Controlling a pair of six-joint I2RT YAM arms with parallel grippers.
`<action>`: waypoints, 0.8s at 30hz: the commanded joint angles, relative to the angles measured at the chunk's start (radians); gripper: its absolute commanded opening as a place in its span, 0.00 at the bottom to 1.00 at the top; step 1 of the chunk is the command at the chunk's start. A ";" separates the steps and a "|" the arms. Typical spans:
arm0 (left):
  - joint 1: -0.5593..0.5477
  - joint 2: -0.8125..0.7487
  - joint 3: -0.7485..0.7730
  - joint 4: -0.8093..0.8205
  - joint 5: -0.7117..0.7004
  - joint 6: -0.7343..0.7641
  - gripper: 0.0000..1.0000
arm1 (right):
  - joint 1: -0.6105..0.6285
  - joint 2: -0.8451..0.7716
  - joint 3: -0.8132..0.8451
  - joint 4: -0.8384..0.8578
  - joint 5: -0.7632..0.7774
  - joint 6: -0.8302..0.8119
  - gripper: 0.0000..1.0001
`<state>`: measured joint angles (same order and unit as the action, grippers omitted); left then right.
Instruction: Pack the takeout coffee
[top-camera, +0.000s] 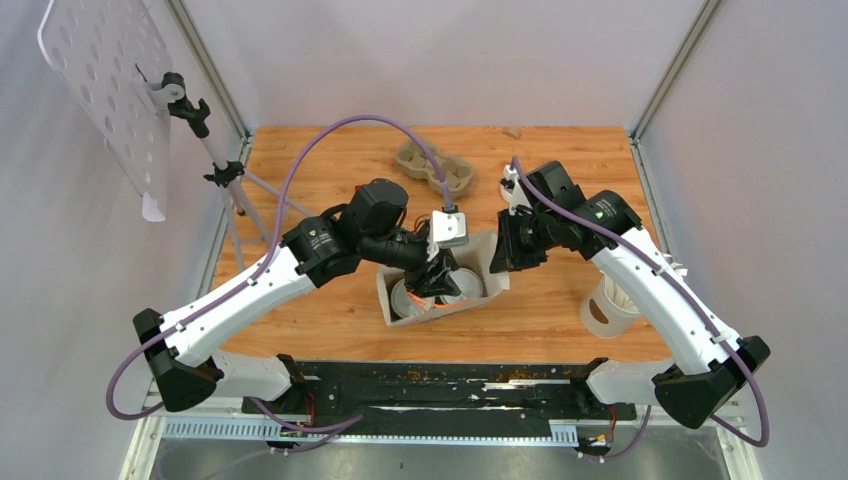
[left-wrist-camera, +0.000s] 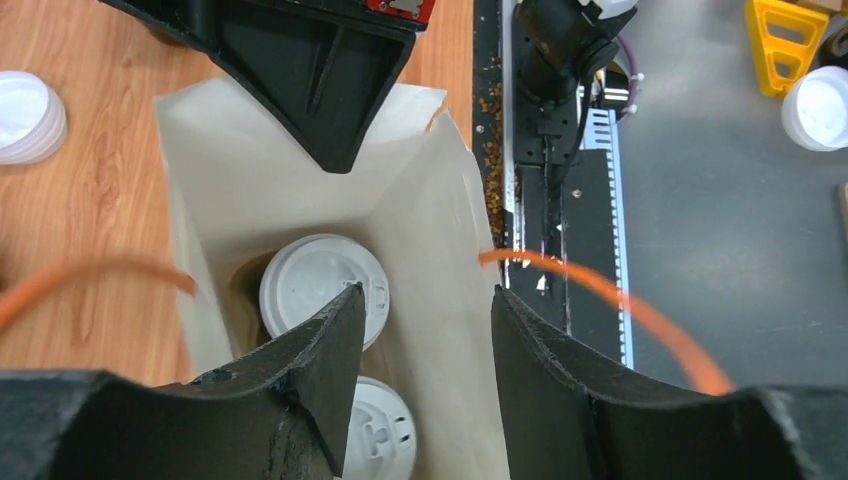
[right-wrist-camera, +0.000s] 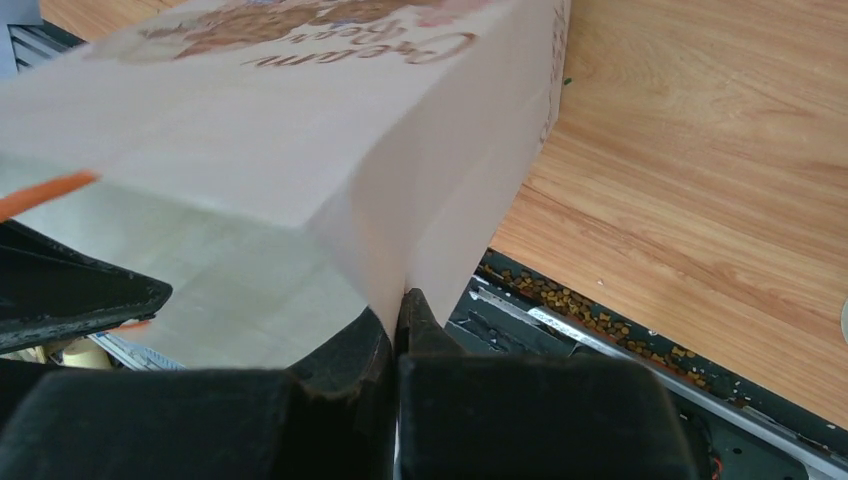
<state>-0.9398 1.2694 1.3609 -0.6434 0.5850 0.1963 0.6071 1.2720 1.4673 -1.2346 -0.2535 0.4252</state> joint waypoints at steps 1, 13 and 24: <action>0.007 0.005 0.056 0.028 0.044 -0.069 0.58 | -0.014 0.002 0.021 -0.029 -0.010 0.029 0.00; 0.062 0.034 0.126 -0.014 0.034 -0.123 0.55 | -0.041 0.041 0.043 -0.042 -0.011 0.026 0.00; 0.116 0.019 0.257 -0.048 -0.316 -0.099 0.60 | -0.044 0.090 0.127 -0.021 0.019 0.014 0.20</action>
<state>-0.8234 1.3140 1.5673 -0.6785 0.4236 0.0841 0.5674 1.3529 1.5253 -1.2667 -0.2604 0.4271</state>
